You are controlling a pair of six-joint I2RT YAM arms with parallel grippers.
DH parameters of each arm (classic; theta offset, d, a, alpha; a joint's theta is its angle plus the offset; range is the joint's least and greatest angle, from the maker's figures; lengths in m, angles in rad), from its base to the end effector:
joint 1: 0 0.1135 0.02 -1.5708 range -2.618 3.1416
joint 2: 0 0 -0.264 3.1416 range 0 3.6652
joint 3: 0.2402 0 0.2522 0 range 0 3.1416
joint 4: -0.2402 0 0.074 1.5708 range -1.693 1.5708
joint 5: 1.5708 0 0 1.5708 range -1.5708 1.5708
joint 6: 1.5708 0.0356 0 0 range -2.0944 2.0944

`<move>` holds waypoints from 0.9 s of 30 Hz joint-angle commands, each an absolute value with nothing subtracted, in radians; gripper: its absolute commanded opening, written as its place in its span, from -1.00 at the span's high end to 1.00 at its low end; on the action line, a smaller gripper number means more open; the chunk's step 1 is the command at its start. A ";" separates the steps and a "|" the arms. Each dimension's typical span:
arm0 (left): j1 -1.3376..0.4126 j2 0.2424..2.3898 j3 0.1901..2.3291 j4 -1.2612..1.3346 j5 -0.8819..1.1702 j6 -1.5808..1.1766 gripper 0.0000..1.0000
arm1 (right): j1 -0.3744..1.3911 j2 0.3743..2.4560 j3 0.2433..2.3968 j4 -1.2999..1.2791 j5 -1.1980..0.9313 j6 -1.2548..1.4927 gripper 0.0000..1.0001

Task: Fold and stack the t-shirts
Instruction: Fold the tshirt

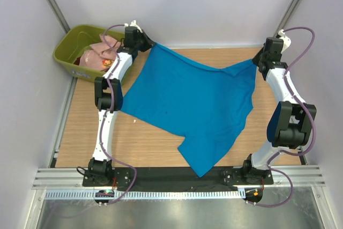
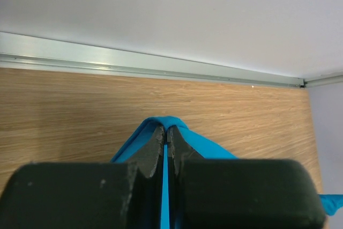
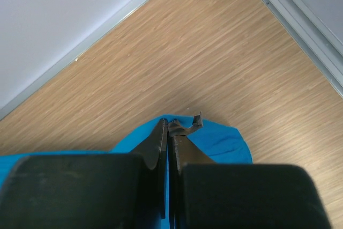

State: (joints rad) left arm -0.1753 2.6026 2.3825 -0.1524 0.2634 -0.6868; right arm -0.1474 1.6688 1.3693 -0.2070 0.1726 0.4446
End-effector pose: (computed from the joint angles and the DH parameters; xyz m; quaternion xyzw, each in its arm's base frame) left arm 0.5889 -0.1137 0.2146 -0.1354 0.8108 -0.3321 0.4626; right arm 0.3878 -0.0638 0.3084 0.2923 0.8084 0.0014 0.5109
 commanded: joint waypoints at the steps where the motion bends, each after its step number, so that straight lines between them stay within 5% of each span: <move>1: -0.143 2.608 2.410 -0.127 0.271 -0.707 1.00 | -0.144 1.611 1.411 -0.244 0.178 0.492 0.97; 27: -0.133 2.422 2.201 -0.483 0.227 -0.650 0.99 | -0.098 1.368 1.256 -0.794 0.028 0.601 0.98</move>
State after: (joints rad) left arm -0.1738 2.4680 2.2322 -0.3241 0.2771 -0.6460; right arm -0.1055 1.3926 1.2449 -0.7464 0.0532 0.5980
